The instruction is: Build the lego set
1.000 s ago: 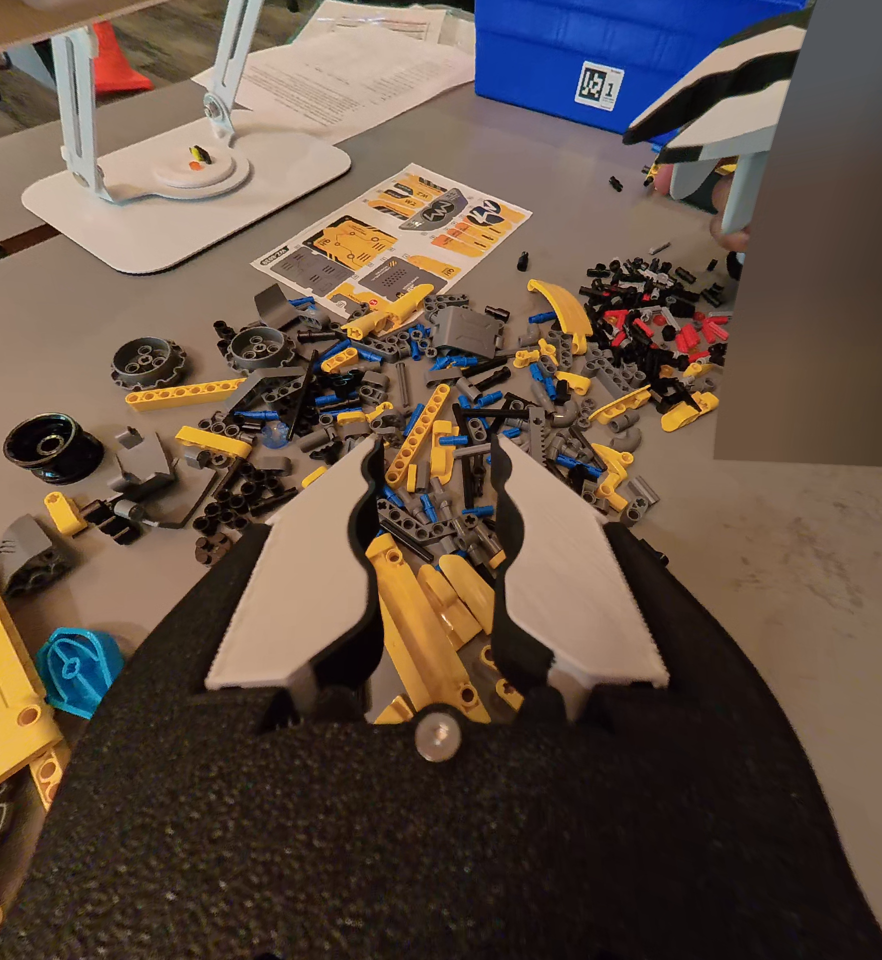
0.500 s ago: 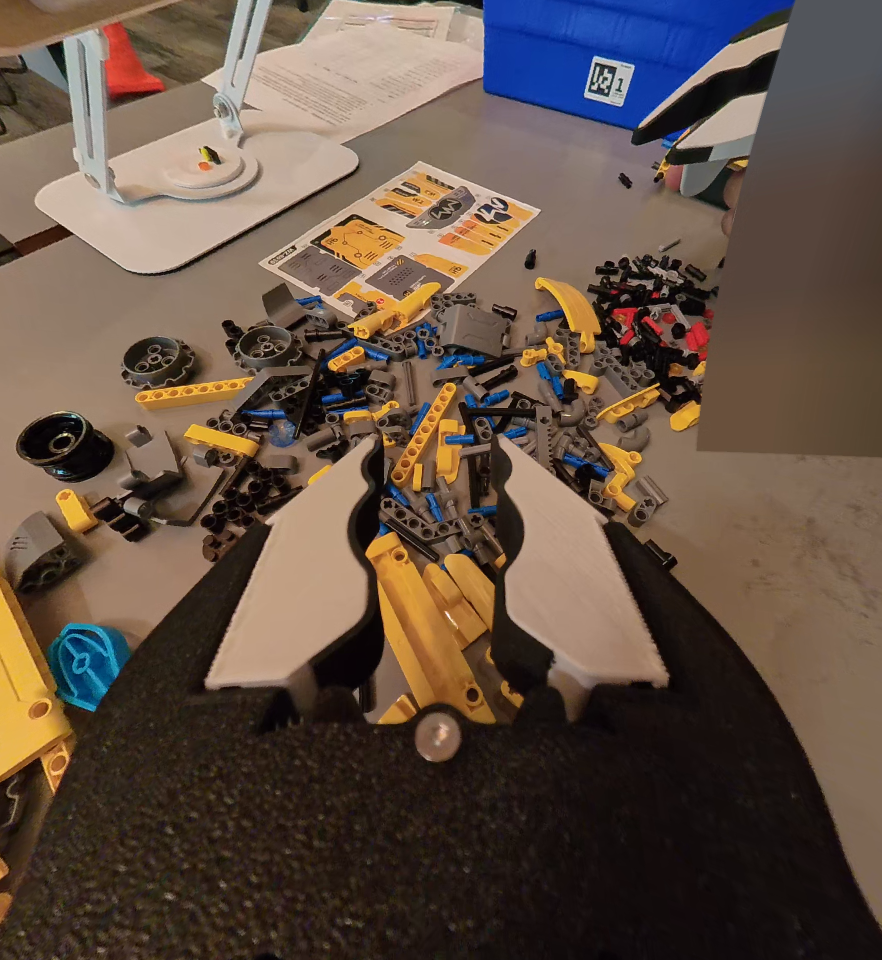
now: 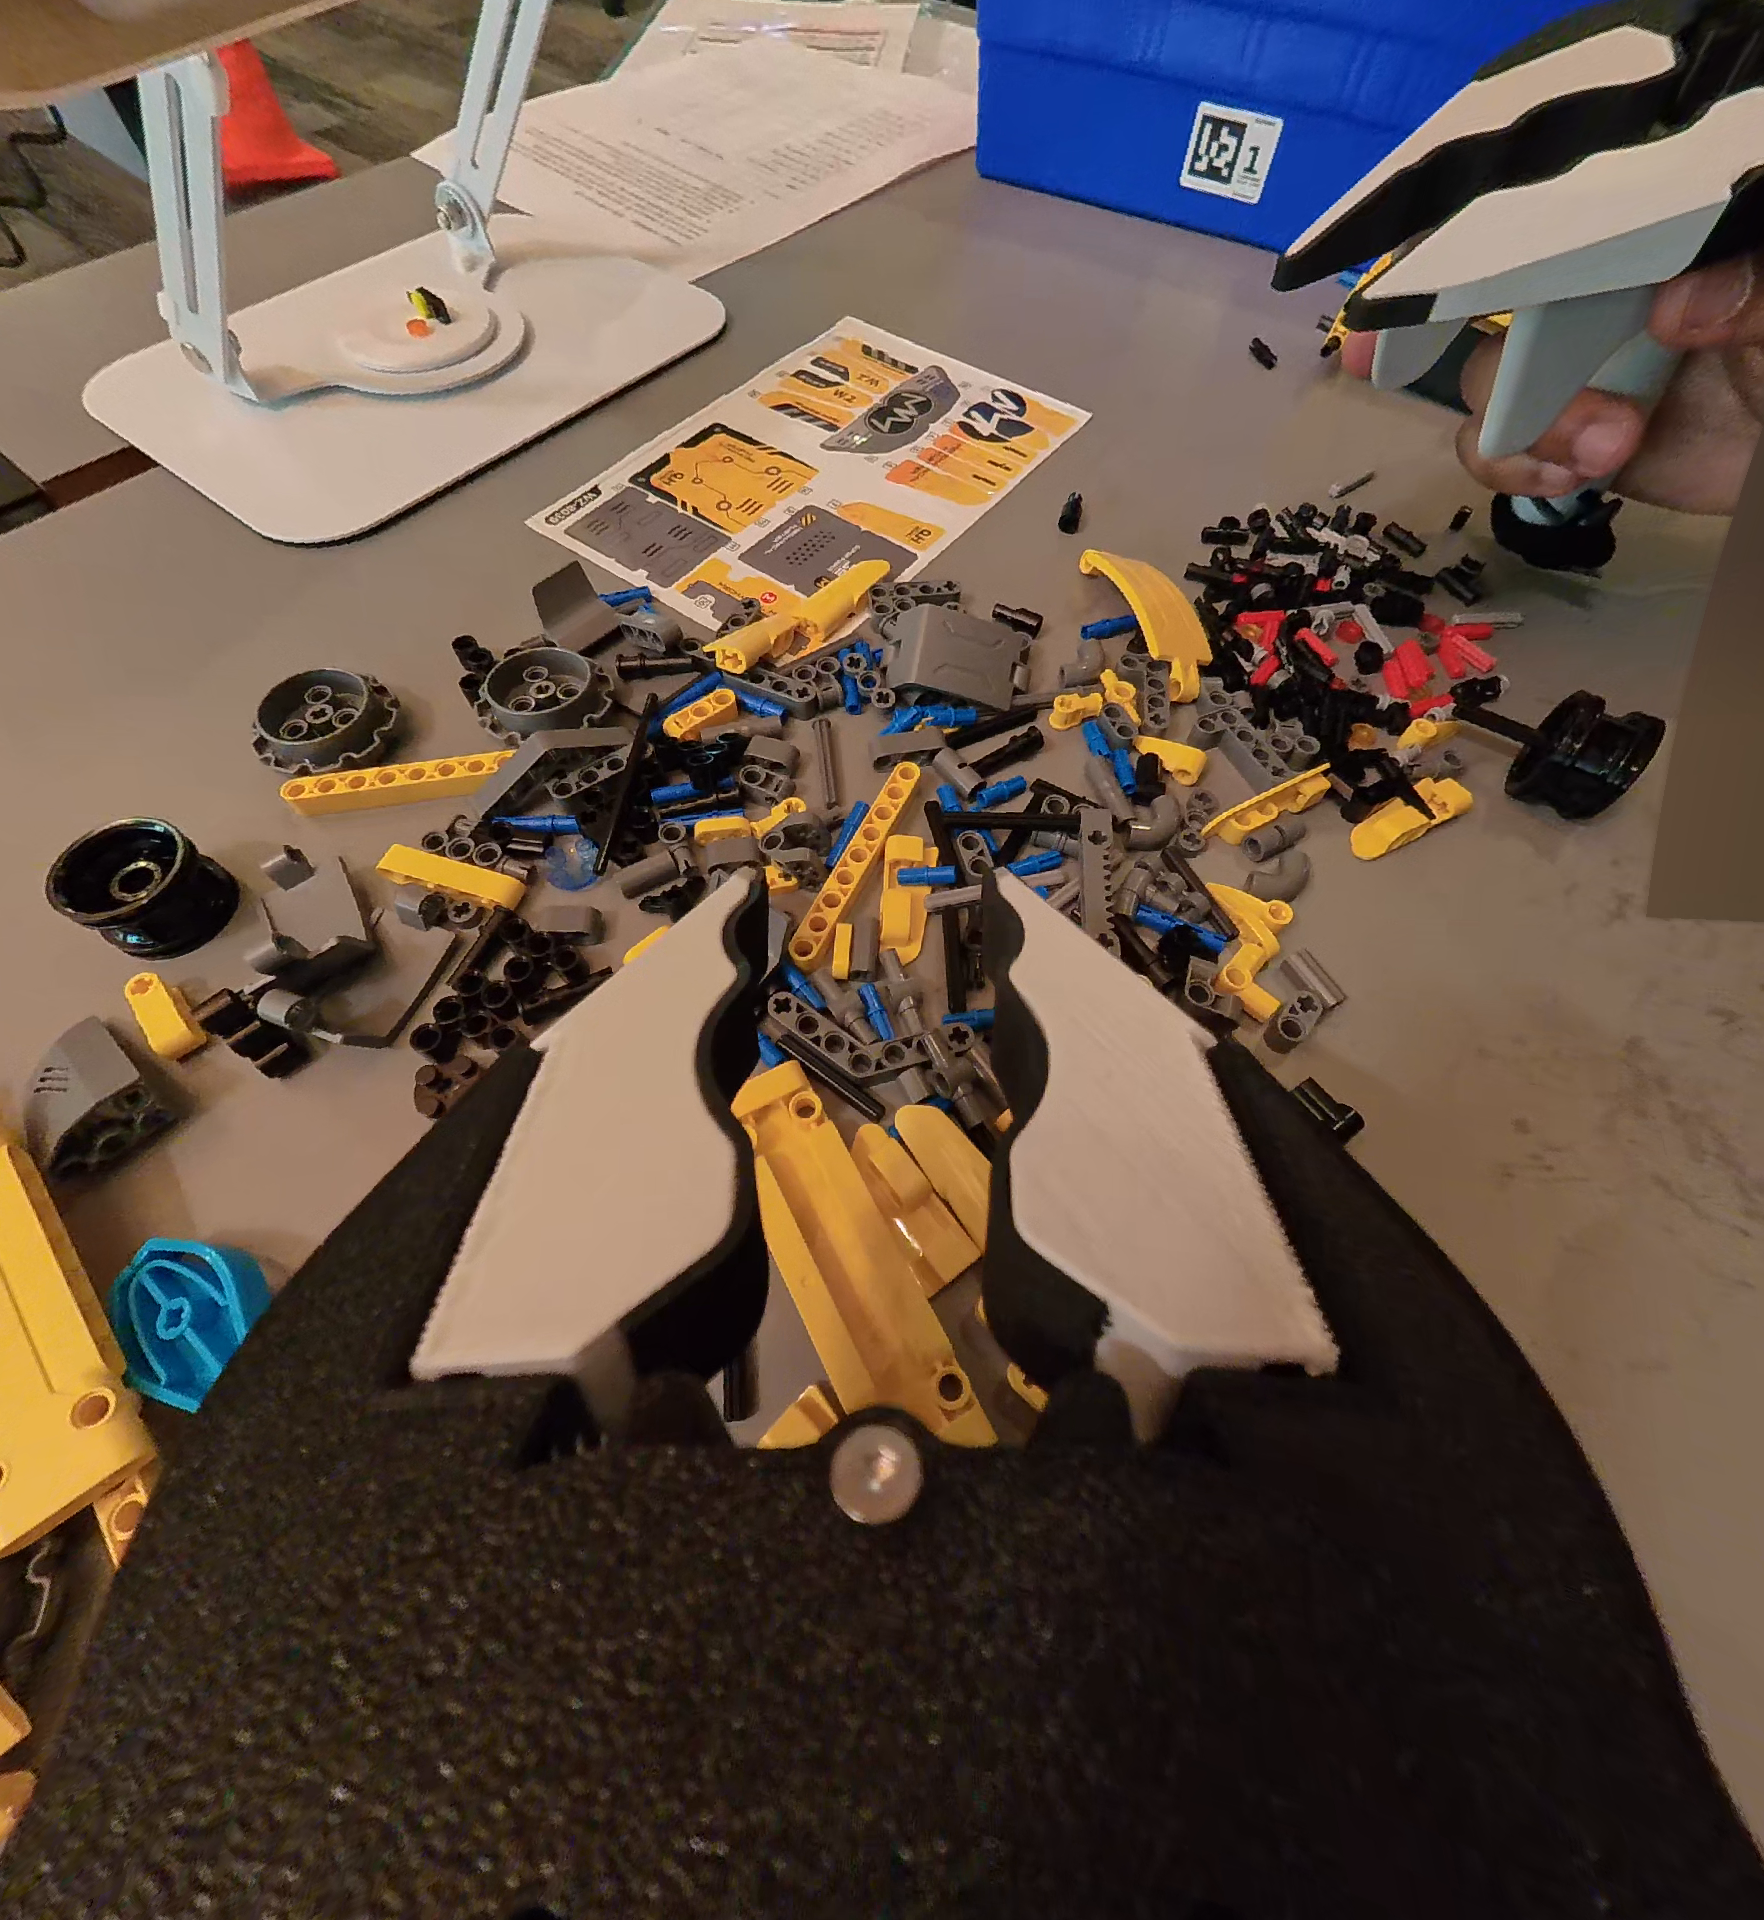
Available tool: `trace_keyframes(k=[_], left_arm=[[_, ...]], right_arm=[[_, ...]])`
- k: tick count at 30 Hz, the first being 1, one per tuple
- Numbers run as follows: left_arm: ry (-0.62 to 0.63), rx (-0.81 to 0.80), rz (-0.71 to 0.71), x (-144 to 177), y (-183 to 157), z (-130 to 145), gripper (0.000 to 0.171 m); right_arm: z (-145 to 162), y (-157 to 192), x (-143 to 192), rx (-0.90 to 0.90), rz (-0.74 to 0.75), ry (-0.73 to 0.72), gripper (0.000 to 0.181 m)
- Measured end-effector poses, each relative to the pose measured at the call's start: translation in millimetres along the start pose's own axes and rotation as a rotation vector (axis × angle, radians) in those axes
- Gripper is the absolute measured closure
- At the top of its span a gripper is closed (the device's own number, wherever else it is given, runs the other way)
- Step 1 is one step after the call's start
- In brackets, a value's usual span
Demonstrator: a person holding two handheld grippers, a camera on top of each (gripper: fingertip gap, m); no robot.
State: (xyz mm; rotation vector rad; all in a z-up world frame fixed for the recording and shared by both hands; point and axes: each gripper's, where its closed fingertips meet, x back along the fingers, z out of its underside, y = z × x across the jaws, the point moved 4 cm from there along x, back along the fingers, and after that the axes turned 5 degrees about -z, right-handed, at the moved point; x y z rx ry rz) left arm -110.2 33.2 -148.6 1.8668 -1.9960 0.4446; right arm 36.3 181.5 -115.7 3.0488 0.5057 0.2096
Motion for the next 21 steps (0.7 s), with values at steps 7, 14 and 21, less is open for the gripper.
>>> trace_keyframes(k=[7,14,21], left_arm=[[-0.019,0.053,-0.070,9.0,18.9,-0.9,0.131],[-0.122,0.153,-0.036,20.7,29.0,-10.2,0.132],[-0.139,0.103,-0.047,22.5,26.2,-13.5,0.136]], right_arm=[[-0.7,0.6,0.3,0.003,-0.001,-0.001,0.163],[-1.0,1.9,0.1,0.005,-0.005,0.000,0.162],[1.7,0.8,-0.9,0.004,-0.004,0.010,0.162]])
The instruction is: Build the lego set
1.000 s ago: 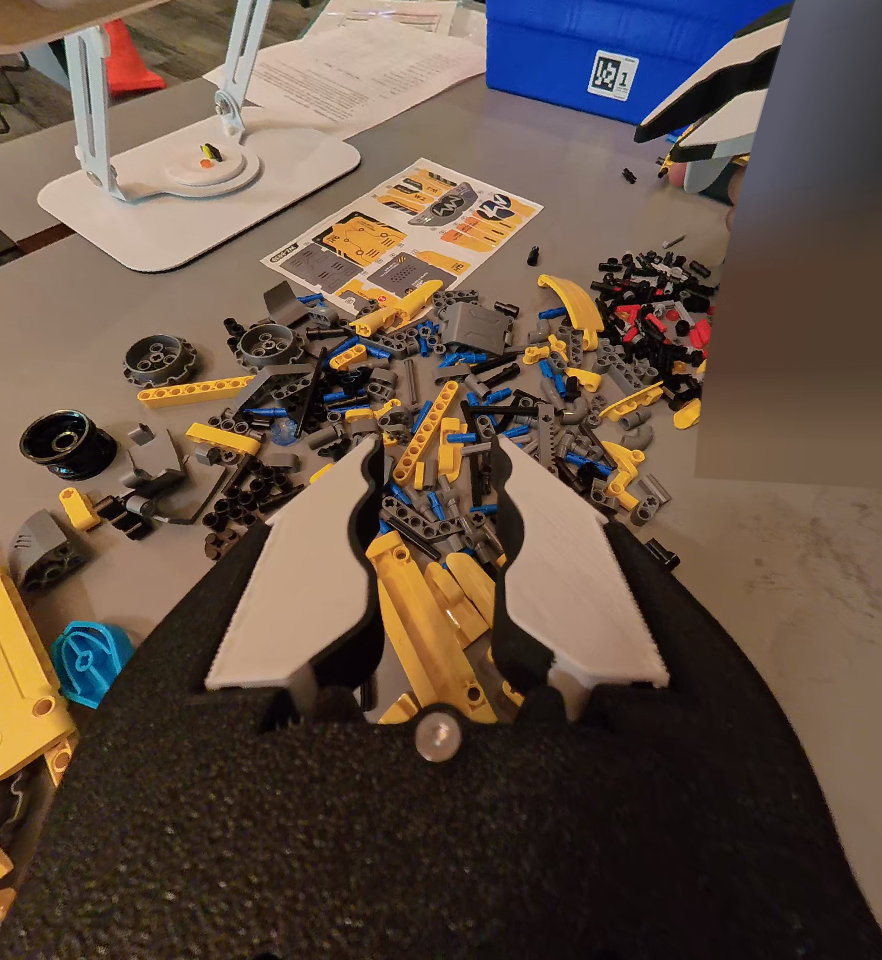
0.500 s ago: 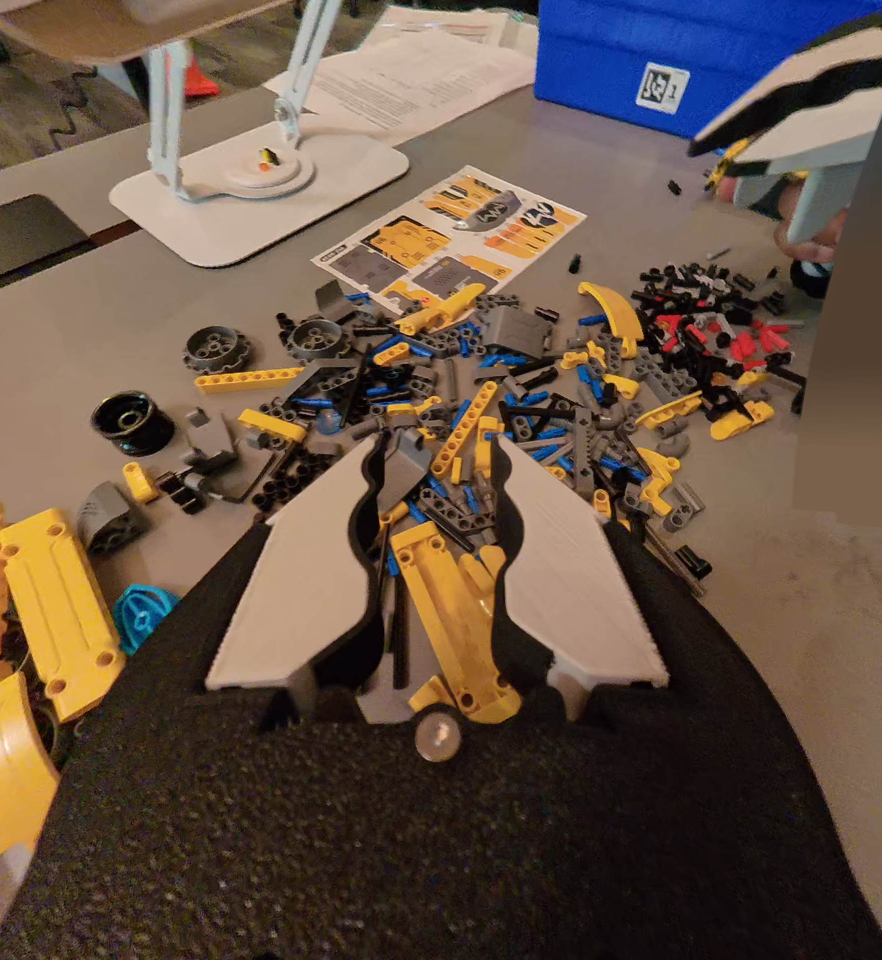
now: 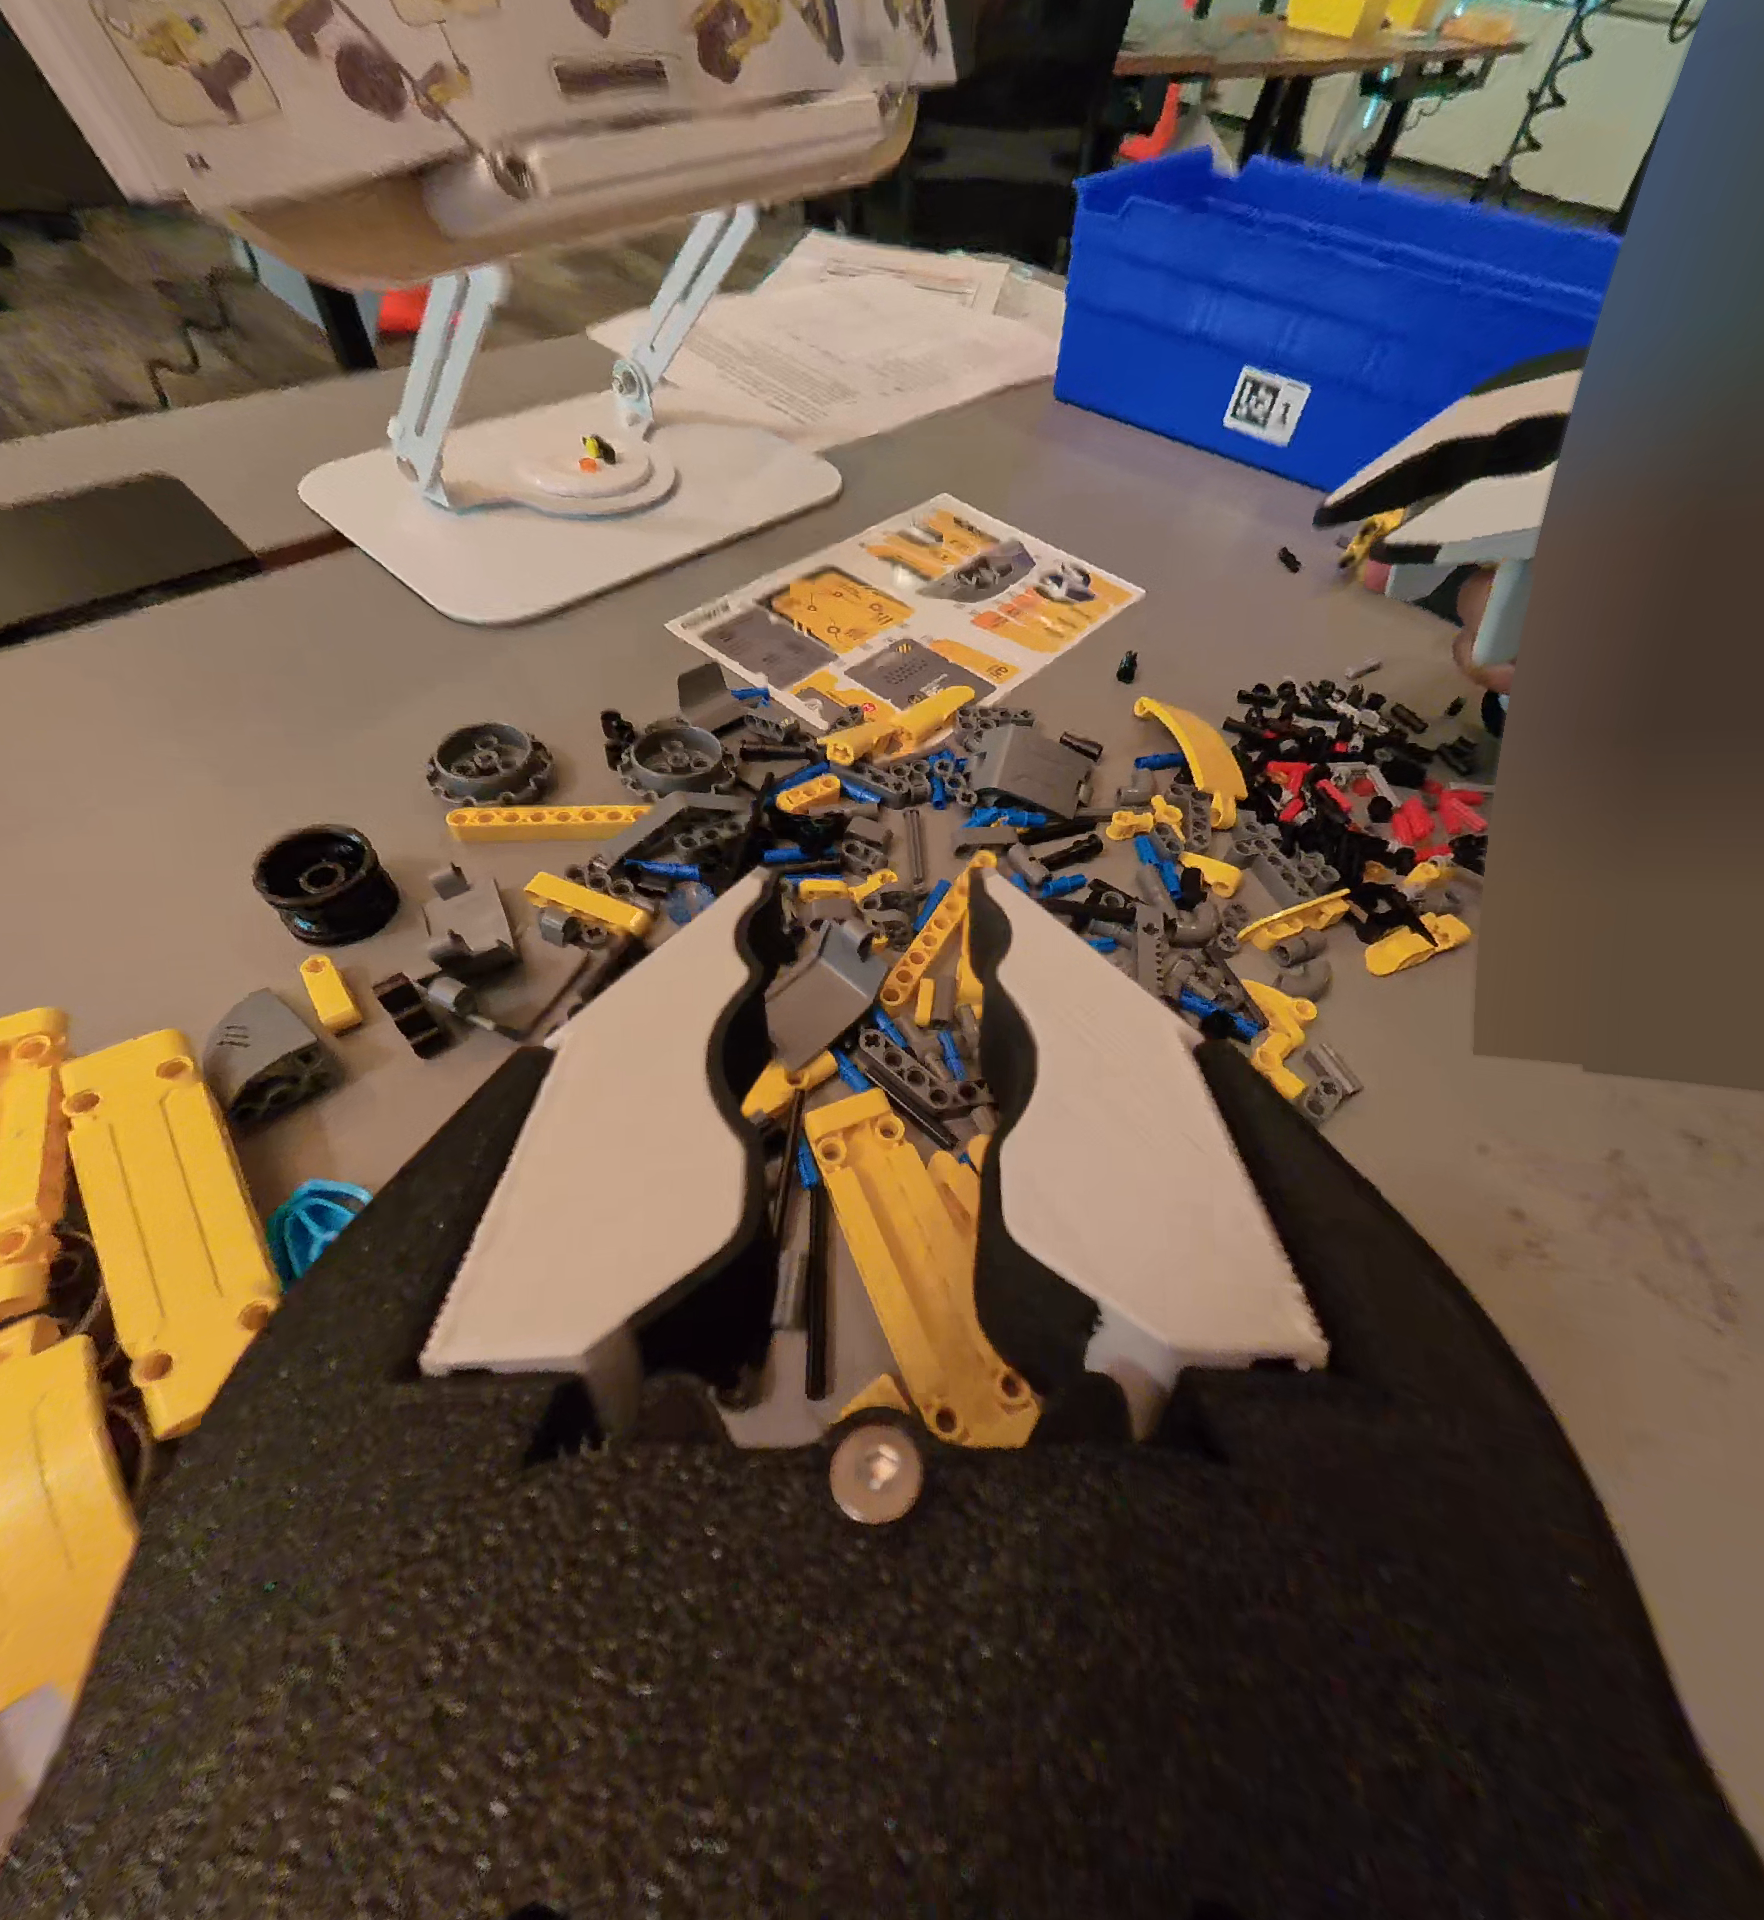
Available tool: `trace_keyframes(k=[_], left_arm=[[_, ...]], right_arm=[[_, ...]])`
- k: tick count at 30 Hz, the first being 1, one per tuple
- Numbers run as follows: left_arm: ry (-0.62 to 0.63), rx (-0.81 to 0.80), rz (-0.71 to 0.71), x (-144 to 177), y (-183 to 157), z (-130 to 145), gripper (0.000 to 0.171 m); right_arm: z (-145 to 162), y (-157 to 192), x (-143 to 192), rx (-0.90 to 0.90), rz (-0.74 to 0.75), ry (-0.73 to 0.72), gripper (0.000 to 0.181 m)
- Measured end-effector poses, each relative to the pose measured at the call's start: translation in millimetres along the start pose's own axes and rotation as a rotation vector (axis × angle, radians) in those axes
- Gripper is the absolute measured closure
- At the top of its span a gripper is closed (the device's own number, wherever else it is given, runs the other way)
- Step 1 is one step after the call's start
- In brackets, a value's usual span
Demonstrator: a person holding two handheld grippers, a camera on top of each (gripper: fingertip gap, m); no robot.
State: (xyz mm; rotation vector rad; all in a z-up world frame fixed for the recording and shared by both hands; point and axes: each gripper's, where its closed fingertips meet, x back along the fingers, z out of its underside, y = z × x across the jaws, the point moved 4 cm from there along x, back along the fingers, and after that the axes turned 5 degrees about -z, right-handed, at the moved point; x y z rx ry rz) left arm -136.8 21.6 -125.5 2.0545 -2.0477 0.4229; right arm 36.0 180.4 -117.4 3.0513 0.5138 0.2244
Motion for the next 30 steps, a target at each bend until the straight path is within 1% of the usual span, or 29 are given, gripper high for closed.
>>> trace_keyframes(k=[2,5,8,11,12,14,16,19,20,22,24,25,26,27,30], left_arm=[[-0.066,-0.011,-0.012,6.8,1.5,-8.3,0.146],[-0.130,0.007,-0.019,14.0,5.3,-15.6,0.149],[-0.131,0.012,-0.007,14.1,4.9,-15.6,0.151],[-0.124,-0.033,-0.018,13.2,1.9,-15.3,0.156],[-0.128,-0.058,-0.029,13.5,1.1,-15.8,0.159],[-0.139,-0.109,-0.033,14.9,-1.8,-16.9,0.171],[-0.160,-0.132,-0.022,16.9,-5.8,-18.4,0.171],[-0.200,-0.094,-0.011,23.7,-11.9,-24.1,0.171],[-0.200,-0.079,-0.029,27.4,-12.7,-24.4,0.171],[-0.183,-0.039,-0.123,40.2,-6.8,-20.2,0.171],[-0.169,0.023,-0.233,63.8,5.4,-13.0,0.169],[-0.161,0.061,-0.290,79.4,14.3,-9.4,0.159],[-0.148,0.107,-0.351,96.5,25.9,-5.9,0.142],[-0.121,0.151,-0.399,113.9,37.9,-2.4,0.133],[-0.051,0.240,-0.547,166.6,79.8,3.9,0.123]], right_arm=[[-0.1,-0.2,0.0,-0.002,-0.001,-0.001,0.162],[-0.2,-0.2,0.0,0.000,0.001,-0.001,0.162],[0.4,-0.6,-0.2,-0.002,0.001,0.001,0.162],[0.6,-0.7,-0.3,-0.006,-0.001,0.001,0.162],[0.5,-0.5,-0.2,-0.006,-0.002,0.000,0.162],[-0.6,0.5,-0.1,-0.003,-0.003,-0.003,0.163],[-2.4,2.2,0.3,0.004,-0.004,-0.008,0.163],[-5.7,4.6,1.2,0.026,0.001,-0.018,0.163],[-6.4,5.2,1.4,0.029,0.002,-0.022,0.163],[-8.0,6.1,1.9,-0.011,-0.016,-0.047,0.163],[-10.2,4.2,3.5,-0.115,-0.057,-0.090,0.163],[-10.1,1.8,4.5,-0.165,-0.072,-0.101,0.163],[-9.7,-0.9,5.4,-0.204,-0.080,-0.106,0.163],[-9.6,-3.0,6.4,-0.230,-0.085,-0.108,0.163],[-13.7,-2.3,8.3,-0.229,-0.086,-0.124,0.163]])
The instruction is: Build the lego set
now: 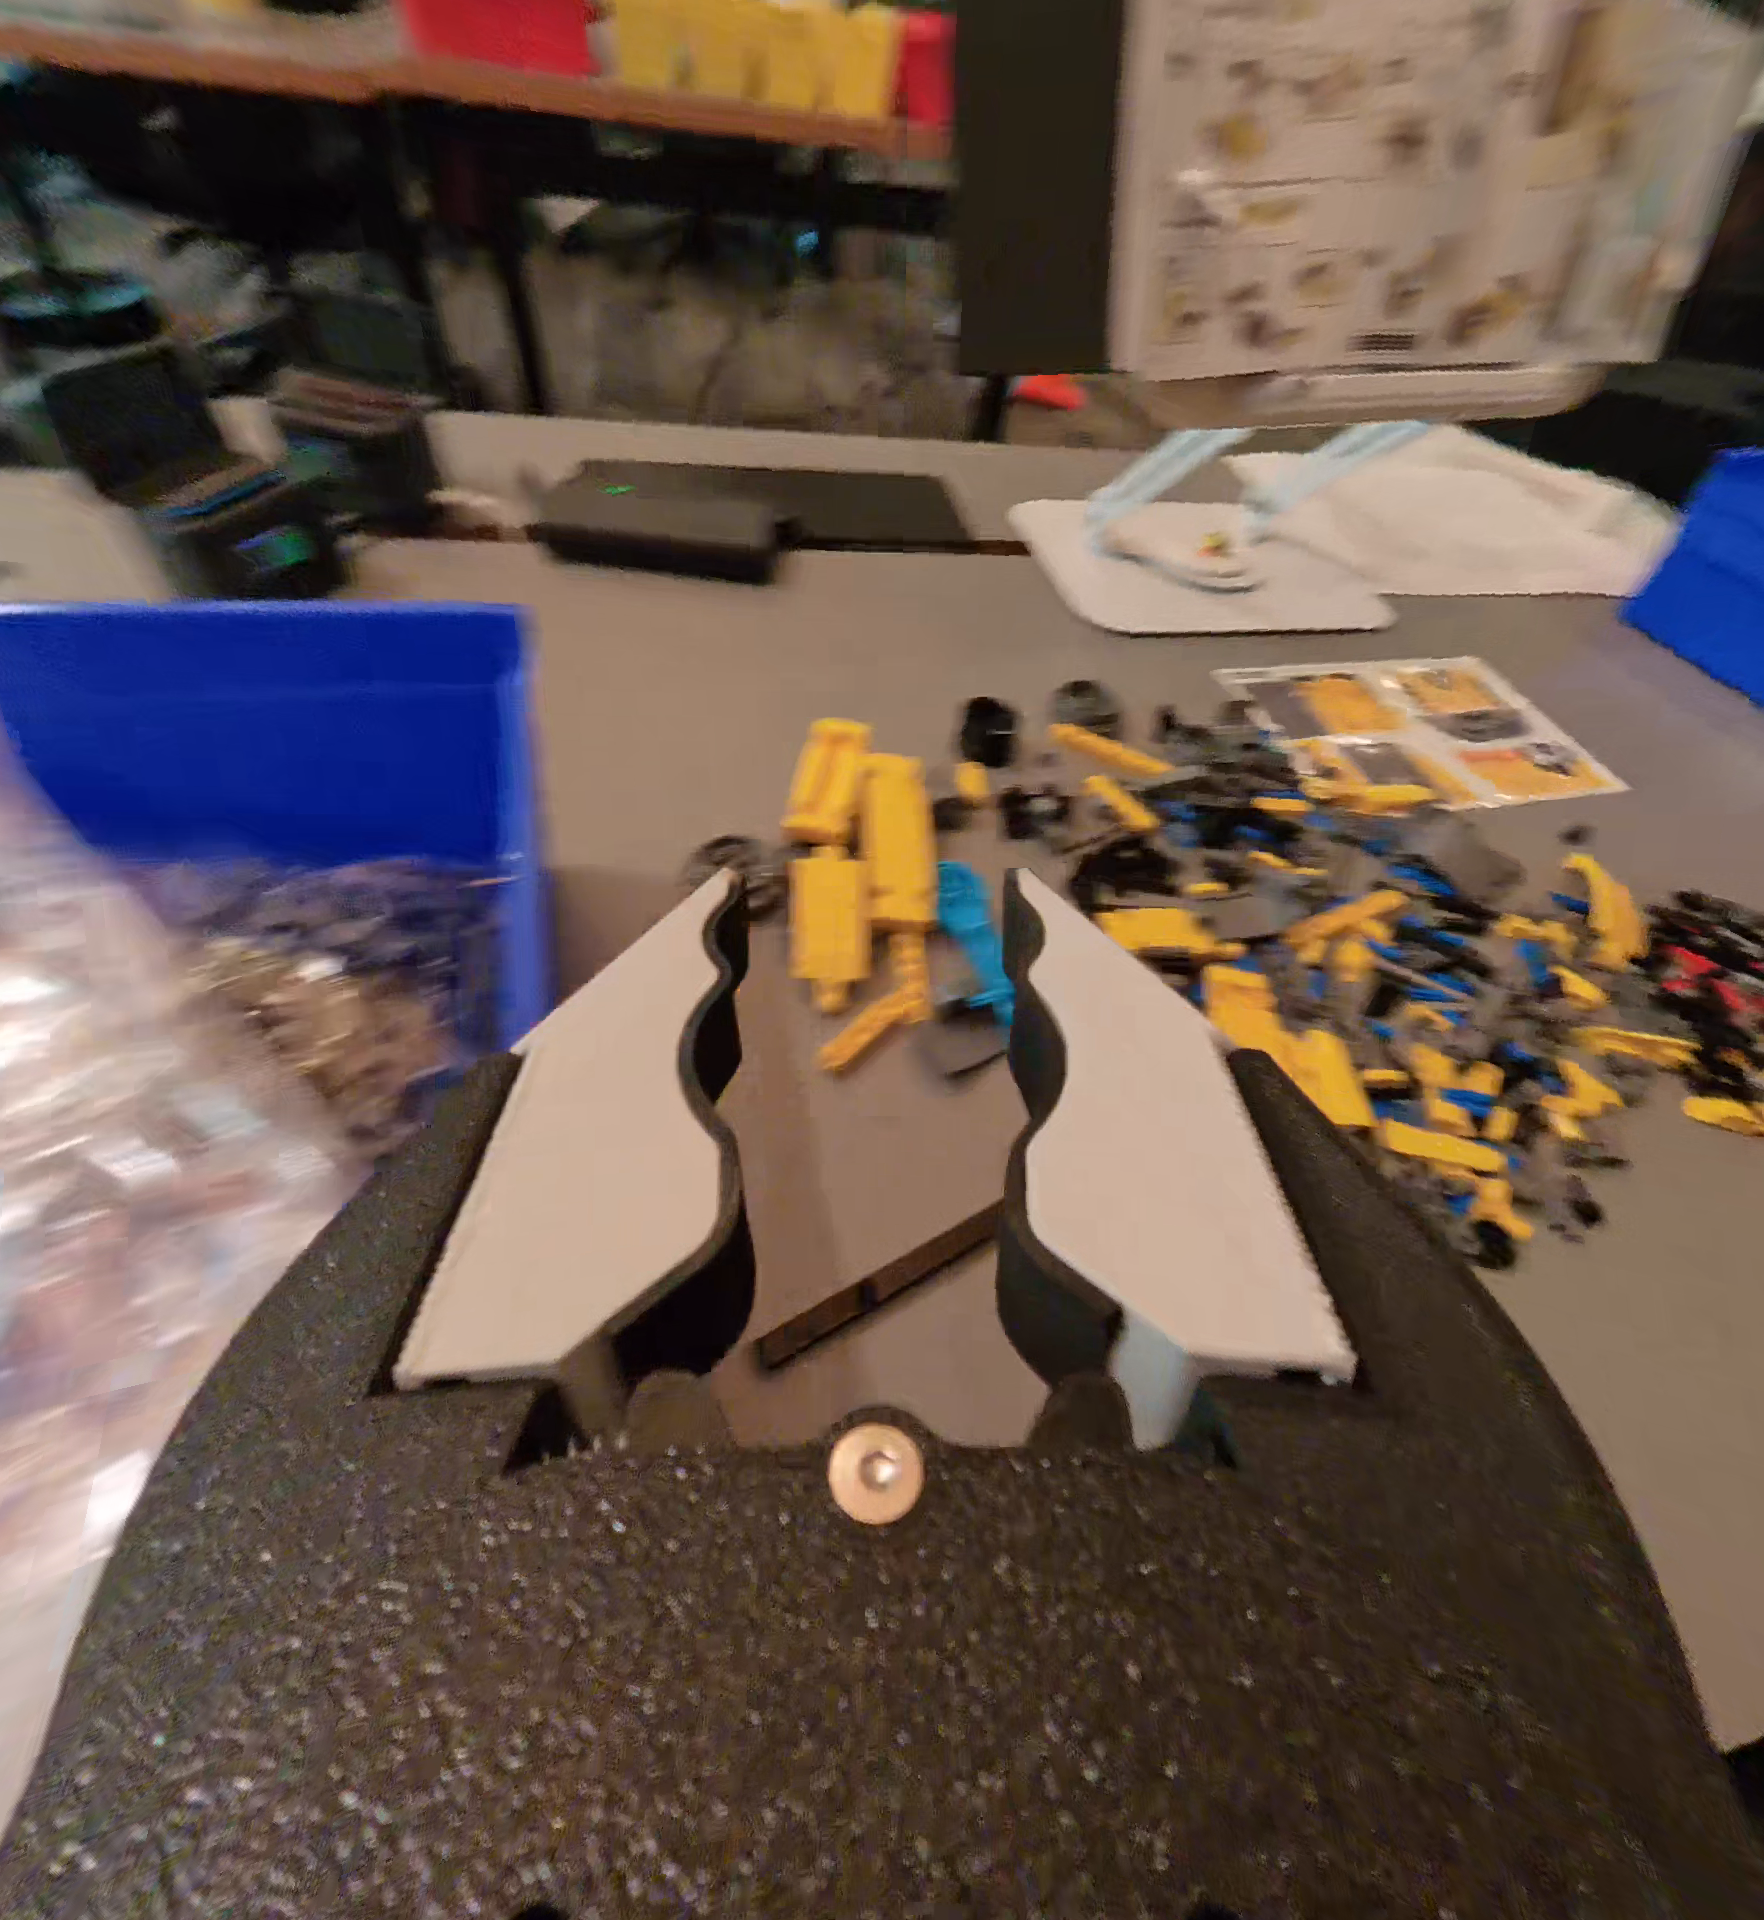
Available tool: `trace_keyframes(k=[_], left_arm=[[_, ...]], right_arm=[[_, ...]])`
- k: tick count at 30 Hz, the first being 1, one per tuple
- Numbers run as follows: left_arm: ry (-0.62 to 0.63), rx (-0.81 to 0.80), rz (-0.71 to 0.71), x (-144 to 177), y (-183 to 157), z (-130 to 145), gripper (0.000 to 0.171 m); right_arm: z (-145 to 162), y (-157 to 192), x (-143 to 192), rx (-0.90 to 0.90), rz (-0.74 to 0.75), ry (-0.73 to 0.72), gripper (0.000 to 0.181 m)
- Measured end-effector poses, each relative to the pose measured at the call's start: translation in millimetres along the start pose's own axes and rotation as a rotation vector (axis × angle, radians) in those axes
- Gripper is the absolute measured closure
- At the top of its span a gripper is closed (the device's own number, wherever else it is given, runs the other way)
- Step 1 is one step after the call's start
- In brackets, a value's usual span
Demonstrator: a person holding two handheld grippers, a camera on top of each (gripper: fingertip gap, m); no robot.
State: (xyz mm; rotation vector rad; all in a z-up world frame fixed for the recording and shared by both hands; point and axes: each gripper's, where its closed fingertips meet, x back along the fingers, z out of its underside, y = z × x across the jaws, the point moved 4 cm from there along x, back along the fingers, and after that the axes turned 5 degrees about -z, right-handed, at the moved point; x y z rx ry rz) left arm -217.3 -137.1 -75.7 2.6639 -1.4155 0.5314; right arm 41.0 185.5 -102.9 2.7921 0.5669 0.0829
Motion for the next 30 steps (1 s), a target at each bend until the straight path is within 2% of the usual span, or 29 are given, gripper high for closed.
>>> trace_keyframes(k=[5,8,10,12,14,16,18,20,23,25,27,29,30], left_arm=[[0.022,-0.016,-0.193,22.4,71.9,-30.2,0.108],[0.152,-0.081,-0.252,5.0,105.3,-45.1,0.105],[0.297,-0.080,-0.202,-18.4,118.4,-45.7,0.104],[0.417,-0.058,-0.184,-42.9,124.6,-43.0,0.104],[0.516,-0.148,-0.203,-65.5,124.0,-37.0,0.103],[0.656,-0.269,-0.319,-82.9,137.6,-21.1,0.104],[0.745,-0.272,-0.420,-94.7,154.1,-5.6,0.104],[0.772,-0.222,-0.426,-101.2,163.6,2.4,0.104],[0.827,-0.230,-0.490,-97.1,186.0,11.8,0.104],[0.884,-0.193,-0.454,-98.5,189.8,26.0,0.104],[0.882,-0.184,-0.426,-101.1,191.3,29.2,0.105],[0.891,-0.185,-0.358,-103.0,187.1,31.2,0.118],[0.899,-0.144,-0.283,-105.3,179.1,33.7,0.142]], right_arm=[[0.9,7.9,-3.1,0.118,0.030,0.030,0.163],[4.7,9.6,-5.9,0.149,0.035,0.047,0.163],[8.2,10.4,-8.0,0.135,0.019,0.056,0.163],[11.1,11.2,-9.5,0.091,-0.010,0.054,0.163],[12.6,10.2,-10.0,0.030,-0.035,0.043,0.163],[13.1,7.8,-9.5,-0.030,-0.051,0.031,0.163],[11.6,6.3,-7.9,-0.085,-0.066,0.009,0.163],[7.7,7.1,-5.8,-0.134,-0.088,-0.024,0.163],[1.6,11.0,-3.3,-0.174,-0.121,-0.054,0.163],[-2.3,15.4,-2.4,-0.173,-0.140,-0.061,0.162],[-5.8,20.5,-1.8,-0.153,-0.153,-0.061,0.163],[-8.1,23.8,-1.2,-0.113,-0.146,-0.054,0.163],[-8.6,24.7,-1.0,-0.088,-0.136,-0.048,0.162]])
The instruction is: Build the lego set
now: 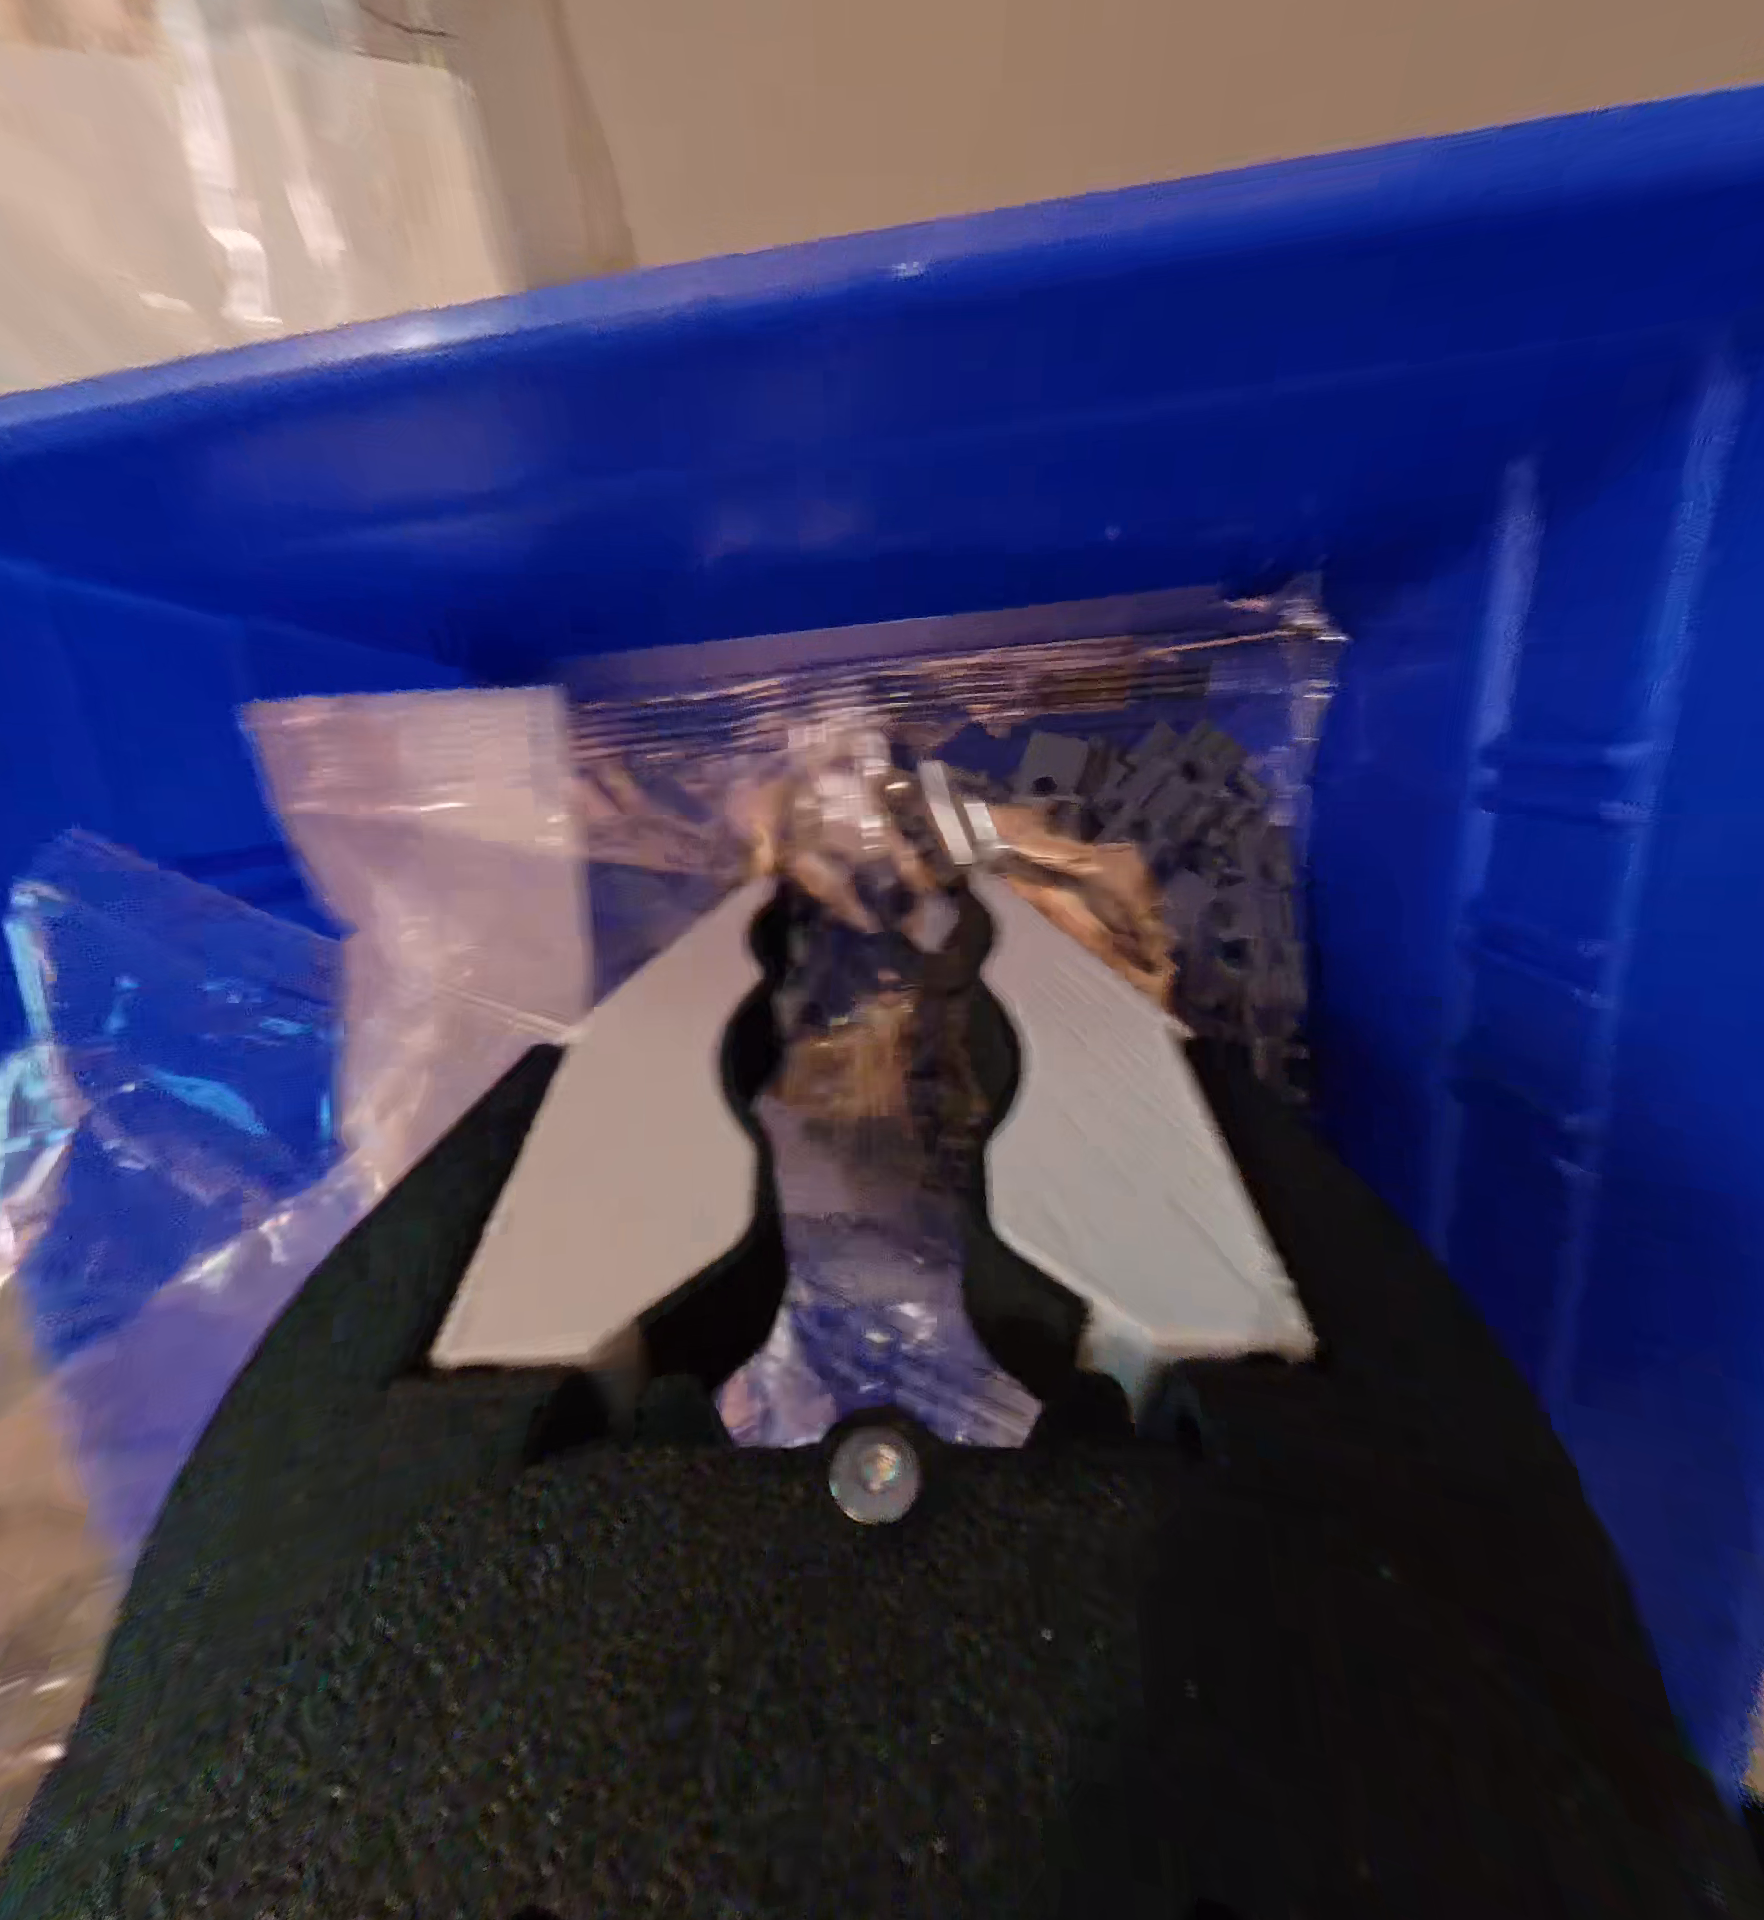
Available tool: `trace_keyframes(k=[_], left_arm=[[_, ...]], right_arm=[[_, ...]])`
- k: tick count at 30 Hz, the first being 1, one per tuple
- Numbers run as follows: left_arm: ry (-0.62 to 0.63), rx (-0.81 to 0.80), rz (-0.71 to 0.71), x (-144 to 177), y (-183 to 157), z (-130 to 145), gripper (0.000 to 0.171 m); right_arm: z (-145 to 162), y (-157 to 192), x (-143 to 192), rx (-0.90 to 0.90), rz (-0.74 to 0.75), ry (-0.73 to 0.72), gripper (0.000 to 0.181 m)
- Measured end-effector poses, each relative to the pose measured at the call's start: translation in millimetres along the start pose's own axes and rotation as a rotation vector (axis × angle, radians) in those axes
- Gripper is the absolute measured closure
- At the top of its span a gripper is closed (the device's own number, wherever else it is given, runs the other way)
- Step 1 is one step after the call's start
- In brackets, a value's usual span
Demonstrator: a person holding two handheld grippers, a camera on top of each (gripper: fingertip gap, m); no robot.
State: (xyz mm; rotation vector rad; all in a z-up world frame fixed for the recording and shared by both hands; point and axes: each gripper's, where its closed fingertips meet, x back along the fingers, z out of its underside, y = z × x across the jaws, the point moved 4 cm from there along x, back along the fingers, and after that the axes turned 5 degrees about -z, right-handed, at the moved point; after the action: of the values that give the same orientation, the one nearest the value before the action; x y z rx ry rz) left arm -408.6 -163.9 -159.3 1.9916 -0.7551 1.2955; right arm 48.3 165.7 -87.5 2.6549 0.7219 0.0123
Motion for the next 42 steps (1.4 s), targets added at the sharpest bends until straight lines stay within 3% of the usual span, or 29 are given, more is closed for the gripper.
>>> trace_keyframes(k=[3,6,11,12,15,17,21,27,31,34,37,42], left_arm=[[0.011,-0.055,-0.066,-2.1,4.1,-0.4,0.171],[-0.035,-0.074,-0.093,8.0,3.0,-6.2,0.171],[-0.250,-0.019,-0.073,47.4,6.4,-29.5,0.171],[-0.273,-0.021,-0.081,50.7,8.2,-32.1,0.167],[-0.193,-0.019,-0.006,36.1,-0.1,-26.0,0.078],[-0.125,-0.018,0.024,21.6,-7.1,-17.0,0.074],[-0.056,-0.125,-0.181,1.8,6.5,-4.3,0.066],[-0.002,-0.085,-0.093,-6.1,3.3,1.0,0.075],[0.054,-0.056,0.053,-11.6,-5.1,9.6,0.116],[0.047,-0.126,-0.006,-4.4,-4.6,11.7,0.143],[-0.098,-0.156,-0.055,21.3,-5.3,2.0,0.151],[-0.402,-0.121,-0.006,86.1,-8.8,-16.7,0.151]], right_arm=[[0.4,1.1,-0.2,0.061,0.027,0.024,0.163],[2.3,0.8,-1.2,0.082,0.038,0.038,0.162],[4.6,-1.2,-1.9,0.057,0.032,0.039,0.162],[5.0,-1.6,-2.0,0.054,0.032,0.040,0.162],[5.7,-2.5,-2.3,0.057,0.037,0.043,0.162],[6.1,-3.0,-2.3,0.063,0.042,0.045,0.163],[7.2,-3.4,-2.9,0.061,0.041,0.047,0.162],[9.9,-1.6,-4.9,0.048,0.028,0.056,0.162],[8.4,2.5,-5.5,0.081,0.029,0.061,0.162],[6.6,4.0,-4.9,0.100,0.034,0.057,0.162],[5.8,4.4,-4.5,0.092,0.030,0.050,0.162],[6.3,5.0,-5.1,0.076,0.020,0.046,0.163]])
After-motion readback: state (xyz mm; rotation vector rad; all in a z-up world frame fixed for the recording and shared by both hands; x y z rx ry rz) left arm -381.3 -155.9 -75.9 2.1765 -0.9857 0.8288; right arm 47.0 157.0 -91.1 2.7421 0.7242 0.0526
